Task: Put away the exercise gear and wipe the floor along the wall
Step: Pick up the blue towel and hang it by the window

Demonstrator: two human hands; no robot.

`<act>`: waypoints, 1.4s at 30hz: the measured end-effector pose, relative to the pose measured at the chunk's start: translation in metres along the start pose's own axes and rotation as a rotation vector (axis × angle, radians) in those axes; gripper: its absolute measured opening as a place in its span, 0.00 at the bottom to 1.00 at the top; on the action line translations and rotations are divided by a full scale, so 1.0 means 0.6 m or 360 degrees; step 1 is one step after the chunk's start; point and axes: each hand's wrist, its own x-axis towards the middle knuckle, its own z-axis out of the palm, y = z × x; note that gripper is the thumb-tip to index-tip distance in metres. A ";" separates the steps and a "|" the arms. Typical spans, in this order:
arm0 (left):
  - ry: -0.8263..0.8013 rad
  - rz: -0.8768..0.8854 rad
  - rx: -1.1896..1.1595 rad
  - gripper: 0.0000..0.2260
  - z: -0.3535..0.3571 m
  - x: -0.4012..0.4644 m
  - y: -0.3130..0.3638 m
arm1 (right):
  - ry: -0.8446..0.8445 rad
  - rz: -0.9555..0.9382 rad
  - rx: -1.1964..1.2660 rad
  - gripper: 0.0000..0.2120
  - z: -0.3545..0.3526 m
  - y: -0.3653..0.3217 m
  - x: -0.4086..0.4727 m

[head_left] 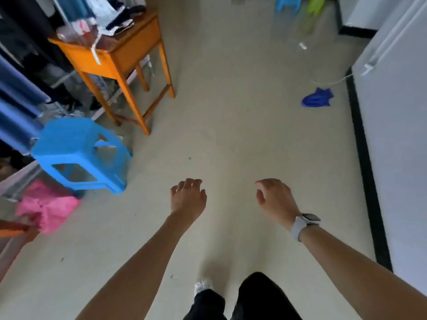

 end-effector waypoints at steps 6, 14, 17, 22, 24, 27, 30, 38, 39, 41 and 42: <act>-0.0186 0.0426 0.0074 0.18 -0.001 0.265 0.165 | 0.0028 0.0427 0.0059 0.16 -0.041 0.151 0.153; -0.0170 0.0584 0.0091 0.18 -0.025 0.641 0.429 | 0.0017 0.0709 0.0159 0.19 -0.133 0.397 0.470; -0.0113 0.0608 0.0030 0.18 -0.061 0.760 0.513 | 0.0045 0.0746 0.0173 0.19 -0.192 0.469 0.590; -0.0098 0.0591 0.0050 0.18 -0.098 0.956 0.570 | -0.0005 0.0752 0.0233 0.19 -0.252 0.551 0.799; -0.0103 0.0544 0.0093 0.19 -0.107 1.058 0.584 | -0.0005 0.0753 0.0246 0.19 -0.265 0.580 0.891; -0.0124 0.0541 0.0154 0.19 -0.117 1.225 0.627 | 0.0022 0.0824 0.0250 0.19 -0.283 0.634 1.032; -0.0198 0.0642 0.0135 0.19 -0.138 1.384 0.688 | -0.0017 0.0994 0.0291 0.19 -0.306 0.683 1.165; -0.0273 0.0940 0.0258 0.20 -0.208 1.730 0.891 | 0.0105 0.1254 0.0393 0.19 -0.428 0.825 1.428; -0.0294 0.0991 0.0271 0.20 -0.205 1.762 0.921 | 0.0111 0.1298 0.0405 0.19 -0.436 0.849 1.448; -0.0331 0.1102 0.0330 0.21 -0.191 1.832 0.992 | 0.0118 0.1391 0.0443 0.19 -0.447 0.909 1.492; -0.0352 0.1159 0.0380 0.21 -0.180 1.867 1.027 | 0.0126 0.1429 0.0466 0.19 -0.450 0.940 1.515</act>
